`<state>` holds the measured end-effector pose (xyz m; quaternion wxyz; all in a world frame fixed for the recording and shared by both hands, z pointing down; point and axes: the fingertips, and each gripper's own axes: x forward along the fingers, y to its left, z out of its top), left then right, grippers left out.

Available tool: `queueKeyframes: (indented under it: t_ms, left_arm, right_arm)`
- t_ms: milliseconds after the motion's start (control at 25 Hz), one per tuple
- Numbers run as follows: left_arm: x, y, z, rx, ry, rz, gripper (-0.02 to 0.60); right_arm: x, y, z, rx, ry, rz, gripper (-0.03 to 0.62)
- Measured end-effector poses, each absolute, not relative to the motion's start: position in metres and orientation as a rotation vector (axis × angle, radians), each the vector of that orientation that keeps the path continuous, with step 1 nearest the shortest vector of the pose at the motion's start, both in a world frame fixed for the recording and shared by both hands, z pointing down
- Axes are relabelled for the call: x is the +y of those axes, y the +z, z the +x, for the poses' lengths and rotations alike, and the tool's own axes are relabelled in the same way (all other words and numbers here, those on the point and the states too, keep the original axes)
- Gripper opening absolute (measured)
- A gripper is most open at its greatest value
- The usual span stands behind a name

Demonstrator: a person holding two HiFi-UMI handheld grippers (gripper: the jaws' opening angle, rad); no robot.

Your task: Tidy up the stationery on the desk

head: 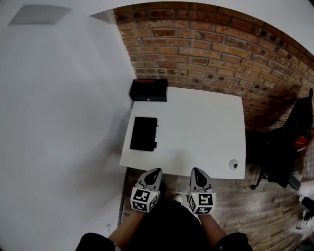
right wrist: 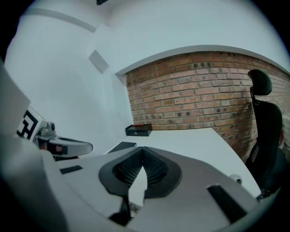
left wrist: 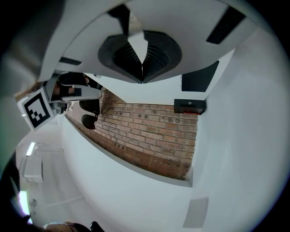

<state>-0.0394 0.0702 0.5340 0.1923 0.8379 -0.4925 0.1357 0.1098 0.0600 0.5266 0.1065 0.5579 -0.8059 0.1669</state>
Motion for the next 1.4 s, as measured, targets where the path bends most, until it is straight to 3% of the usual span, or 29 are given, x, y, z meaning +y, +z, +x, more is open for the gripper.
queueKeyframes:
  t_ms: [360, 1400]
  left_arm:
    - [0.116, 0.492, -0.019, -1.438, 0.306, 2.426, 0.015]
    - [0.114, 0.495, -0.031, -1.399, 0.32, 2.485, 0.015]
  right_arm:
    - [0.109, 0.493, 0.125, -2.381, 0.464, 1.755, 0.021]
    - [0.116, 0.486, 0.099, -2.362, 0.412, 1.75, 0.021]
